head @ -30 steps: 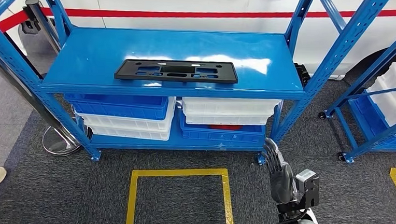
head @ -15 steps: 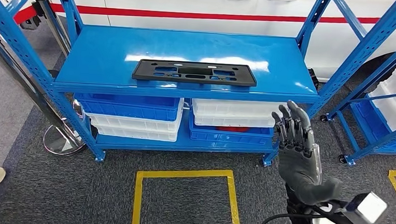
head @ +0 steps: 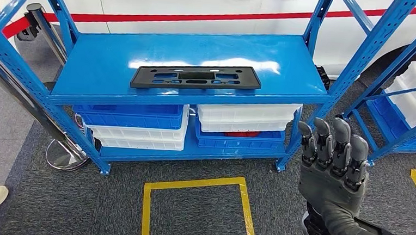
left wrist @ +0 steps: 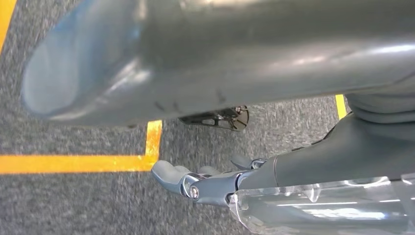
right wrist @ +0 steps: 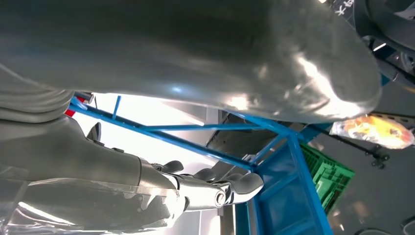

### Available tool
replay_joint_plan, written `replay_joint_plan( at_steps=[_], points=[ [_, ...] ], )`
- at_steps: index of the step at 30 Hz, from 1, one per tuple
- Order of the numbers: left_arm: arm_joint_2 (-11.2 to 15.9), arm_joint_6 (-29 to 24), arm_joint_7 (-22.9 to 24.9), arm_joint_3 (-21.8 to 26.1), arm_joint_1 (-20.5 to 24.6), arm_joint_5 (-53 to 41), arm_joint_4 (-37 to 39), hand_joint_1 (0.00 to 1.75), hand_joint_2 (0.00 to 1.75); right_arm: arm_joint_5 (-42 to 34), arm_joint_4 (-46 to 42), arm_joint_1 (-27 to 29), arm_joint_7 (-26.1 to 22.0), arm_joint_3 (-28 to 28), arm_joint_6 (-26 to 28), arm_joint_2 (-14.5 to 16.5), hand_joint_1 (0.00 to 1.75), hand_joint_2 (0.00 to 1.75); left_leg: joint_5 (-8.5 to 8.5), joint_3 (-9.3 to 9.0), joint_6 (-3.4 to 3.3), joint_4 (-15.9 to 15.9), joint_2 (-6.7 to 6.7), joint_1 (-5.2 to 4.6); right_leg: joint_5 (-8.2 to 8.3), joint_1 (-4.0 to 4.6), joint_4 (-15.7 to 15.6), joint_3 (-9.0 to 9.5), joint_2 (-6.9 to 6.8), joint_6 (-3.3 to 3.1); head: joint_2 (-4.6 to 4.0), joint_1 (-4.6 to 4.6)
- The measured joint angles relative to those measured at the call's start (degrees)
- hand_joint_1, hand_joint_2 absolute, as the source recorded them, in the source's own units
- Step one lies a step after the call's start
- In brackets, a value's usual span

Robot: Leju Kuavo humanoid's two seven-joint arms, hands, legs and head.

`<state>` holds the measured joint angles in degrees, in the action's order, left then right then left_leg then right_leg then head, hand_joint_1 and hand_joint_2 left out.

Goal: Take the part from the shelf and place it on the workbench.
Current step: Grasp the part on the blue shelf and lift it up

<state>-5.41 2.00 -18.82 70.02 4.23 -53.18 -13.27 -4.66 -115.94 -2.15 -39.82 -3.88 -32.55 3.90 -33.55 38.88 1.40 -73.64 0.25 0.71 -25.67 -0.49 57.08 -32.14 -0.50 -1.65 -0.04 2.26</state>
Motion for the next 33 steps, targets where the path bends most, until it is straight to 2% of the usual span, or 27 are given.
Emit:
replay_joint_plan(
  at_steps=[1, 2, 3, 4, 5, 8, 10, 11, 13, 14, 15, 16, 18, 19, 20, 22, 24, 25, 27, 28, 29, 30, 31, 33],
  points=[
    [0.0, -0.1, 0.0, 0.1, 0.0, 0.0, 0.0, 0.0, 0.0, 0.0, 0.0, 0.0, 0.0, -0.2, 0.2, 0.0, 0.0, 0.0, 1.72, -0.93, 0.41, 2.1, 0.01, 0.37, -0.17, -0.22, 0.2, 0.06, 0.07, 0.31, 0.0, 0.01],
    [0.0, -0.1, 0.0, 0.2, 0.0, 0.1, 0.0, 0.0, 0.0, 0.1, -0.1, 0.0, 0.0, -0.3, 0.3, -0.1, 0.0, 0.0, 3.92, -2.7, 0.81, 6.0, 0.02, 0.74, -0.42, -0.45, 0.5, 0.11, 0.12, 0.73, 0.0, 0.01],
    [0.0, -0.1, 0.0, 0.3, 0.0, 0.2, 0.1, 0.0, 0.0, 0.1, -0.1, 0.0, 0.0, -0.5, 0.4, -0.1, 0.0, 0.0, 5.34, -4.38, 1.07, 9.5, -0.11, 0.94, -0.7, -0.59, 0.9, 0.05, 0.18, 1.2, 0.0, 0.06],
    [-0.1, 0.0, 0.1, 0.5, 0.1, 0.2, 0.2, 0.0, 0.0, 0.2, -0.1, -0.1, 0.0, -0.7, 0.5, -0.1, 0.0, 0.0, 6.25, -5.66, 0.91, 12.3, -0.26, 1.04, -0.95, -0.61, 1.4, -0.11, 0.25, 1.67, 0.0, 0.06],
    [-0.1, 0.0, 0.1, 0.6, 0.1, 0.3, 0.2, 0.0, 0.0, 0.2, -0.1, -0.1, 0.0, -0.9, 0.6, -0.2, 0.0, 0.0, 6.47, -6.25, 0.53, 13.7, -0.43, 1.02, -1.09, -0.53, 1.7, -0.3, 0.33, 2.13, 0.0, 0.04],
    [-0.1, 0.4, 0.1, 0.9, 0.0, 0.4, 0.3, 0.0, 0.0, 0.3, -0.1, -0.1, 0.0, -1.4, 0.7, -0.4, 0.0, 0.0, 6.32, -6.13, -1.2, 14.0, -0.6, 0.77, -1.15, -0.53, 1.9, -0.52, 0.45, 3.13, 0.0, -0.07],
    [-0.1, 0.5, 0.0, 0.9, 0.1, 0.5, 0.3, 0.0, 0.0, 0.2, -0.1, -0.2, 0.0, -1.5, 0.7, -0.7, 0.0, 0.0, 6.45, -6.26, -2.07, 14.2, -0.56, 0.78, -2.56, -0.74, 3.9, -1.39, 0.44, 3.55, 0.0, -0.11],
    [-0.1, 0.5, -0.1, 0.9, 0.1, 0.6, 0.3, 0.0, 0.0, 0.2, -0.1, -0.2, 0.0, -1.6, 0.8, -0.8, 0.0, 0.0, 6.46, -6.33, -2.39, 14.3, -0.53, 0.76, -4.0, -0.79, 6.6, -2.69, 0.44, 3.7, 0.0, -0.15],
    [-0.1, 0.6, -0.2, 1.0, 0.1, 0.7, 0.3, 0.0, 0.0, 0.2, -0.1, -0.1, 0.0, -1.7, 0.8, -1.1, 0.0, 0.0, 6.32, -6.34, -2.82, 14.3, -0.48, 0.47, -7.12, -0.77, 14.2, -6.68, 0.44, 3.82, 0.0, -0.18],
    [-0.1, 0.6, -0.2, 1.1, 0.1, 0.8, 0.3, 0.0, 0.0, 0.2, -0.1, 0.0, 0.0, -1.8, 0.8, -1.2, 0.0, 0.0, 6.23, -6.41, -2.96, 14.3, -0.48, 0.28, -7.71, -0.75, 17.0, -8.33, 0.44, 3.78, 0.0, -0.19],
    [-0.1, 0.6, -0.2, 1.1, 0.1, 0.8, 0.3, 0.0, 0.0, 0.2, -0.1, 0.1, 0.0, -1.8, 0.8, -1.3, 0.0, 0.0, 6.11, -6.55, -3.08, 14.3, -0.51, 0.09, -7.2, -0.71, 17.9, -9.08, 0.44, 3.63, 0.0, -0.19],
    [-0.1, 0.6, -0.3, 1.2, 0.1, 0.8, 0.3, 0.0, 0.0, 0.2, -0.1, 0.1, 0.0, -1.9, 0.8, -1.4, 0.0, 0.0, 5.97, -6.78, -3.14, 14.3, -0.56, -0.08, -5.61, -0.58, 16.5, -8.64, 0.45, 3.32, 0.0, -0.19],
    [-0.2, 0.6, -0.4, 1.2, 0.1, 0.8, 0.3, 0.0, 0.0, 0.3, -0.1, 0.1, 0.0, -2.1, 0.9, -1.6, 0.0, 0.0, 5.61, -7.37, -3.15, 14.4, -0.64, -0.33, -1.44, -0.06, 9.1, -5.32, 0.42, 2.12, 0.0, -0.17],
    [-0.3, 0.6, -0.4, 1.3, 0.1, 0.8, 0.4, 0.0, 0.0, 0.4, -0.1, 0.0, 0.0, -2.2, 1.0, -1.7, 0.0, 0.0, 5.43, -7.56, -3.01, 14.4, -0.66, -0.44, -0.21, 0.28, 5.6, -3.74, 0.36, 1.49, 0.0, -0.14],
    [-0.3, 0.6, -0.5, 1.3, 0.1, 0.8, 0.4, 0.0, 0.0, 0.4, -0.1, 0.0, 0.0, -2.3, 1.1, -1.7, 0.0, 0.0, 5.3, -7.63, -2.82, 14.5, -0.63, -0.45, 0.29, 0.56, 3.4, -2.74, 0.31, 1.02, 0.0, -0.15],
    [-0.5, 0.7, -0.6, 1.3, 0.2, 0.8, 0.5, 0.0, 0.0, 0.5, -0.1, -0.1, -0.1, -2.6, 1.3, -1.8, 0.0, 0.0, 5.18, -7.69, -2.2, 14.7, -0.51, -0.35, 0.02, 0.92, 2.1, -2.37, 0.37, 0.62, 0.0, -0.19],
    [-0.4, 0.7, -0.6, 1.3, 0.3, 0.8, 0.5, 0.0, 0.0, 0.6, -0.1, -0.1, -0.1, -2.8, 1.4, -1.9, 0.0, 0.0, 4.87, -7.96, -1.56, 14.7, -0.39, -0.4, 0.17, 0.56, 1.0, -1.58, 0.49, 0.54, 0.0, -0.19],
    [-0.4, 0.7, -0.7, 1.3, 0.3, 0.8, 0.5, 0.0, 0.0, 0.6, -0.1, -0.1, -0.1, -2.9, 1.5, -1.9, 0.0, 0.0, 4.26, -7.67, -1.33, 13.7, -0.39, -0.47, 0.22, 0.31, 0.3, -0.9, 0.43, 0.46, 0.0, -0.15],
    [-0.4, 0.7, -0.7, 1.4, 0.4, 0.8, 0.5, 0.0, 0.0, 0.9, -0.1, -0.2, -0.1, -3.3, 1.7, -1.9, 0.0, 0.0, 1.77, -4.88, -0.94, 8.0, -0.43, -0.36, 0.02, 0.06, -0.6, 0.33, 0.22, 0.33, 0.0, -0.11],
    [-0.4, 0.7, -0.7, 1.4, 0.3, 0.8, 0.5, 0.0, 0.0, 1.0, -0.1, -0.1, -0.1, -3.5, 2.0, -2.0, 0.0, 0.0, 0.32, -2.49, -0.74, 3.9, -0.45, -0.21, -0.3, 0.02, -0.6, 0.67, 0.17, 0.24, 0.0, -0.08],
    [-0.4, 0.8, -0.7, 1.4, 0.2, 0.8, 0.5, 0.0, 0.0, 1.2, 0.0, -0.1, -0.2, -3.9, 2.3, -2.0, 0.0, 0.0, -0.45, -0.27, -0.53, 0.6, -0.43, -0.06, -0.65, 0.0, -0.6, 0.96, 0.21, 0.26, 0.0, -0.09],
    [-0.4, 0.8, -0.7, 1.4, 0.1, 0.8, 0.5, 0.0, 0.0, 1.2, 0.0, 0.0, -0.2, -4.2, 2.6, -2.0, 0.0, 0.0, -0.13, 1.17, -0.33, -1.1, -0.42, 0.08, -1.06, -0.04, -0.5, 1.32, 0.28, 0.33, 0.0, -0.08],
    [-0.3, 0.9, -0.8, 1.4, 0.1, 0.8, 0.5, 0.0, 0.0, 1.3, 0.0, 0.0, -0.2, -4.5, 3.0, -2.0, 0.0, 0.0, 1.41, 1.5, -0.15, -0.5, -0.41, 0.22, -1.53, -0.12, -0.5, 1.82, 0.37, 0.47, 0.0, -0.09],
    [-0.2, 1.1, -0.9, 1.4, 0.0, 0.8, 0.5, 0.0, 0.0, 1.3, 0.0, 0.1, -0.3, -5.0, 3.7, -2.0, 0.0, 0.0, 6.43, -0.88, 0.08, 6.4, -0.31, 0.5, -2.65, -0.32, -0.2, 3.04, 0.49, 0.98, 0.0, -0.1]
  ],
)
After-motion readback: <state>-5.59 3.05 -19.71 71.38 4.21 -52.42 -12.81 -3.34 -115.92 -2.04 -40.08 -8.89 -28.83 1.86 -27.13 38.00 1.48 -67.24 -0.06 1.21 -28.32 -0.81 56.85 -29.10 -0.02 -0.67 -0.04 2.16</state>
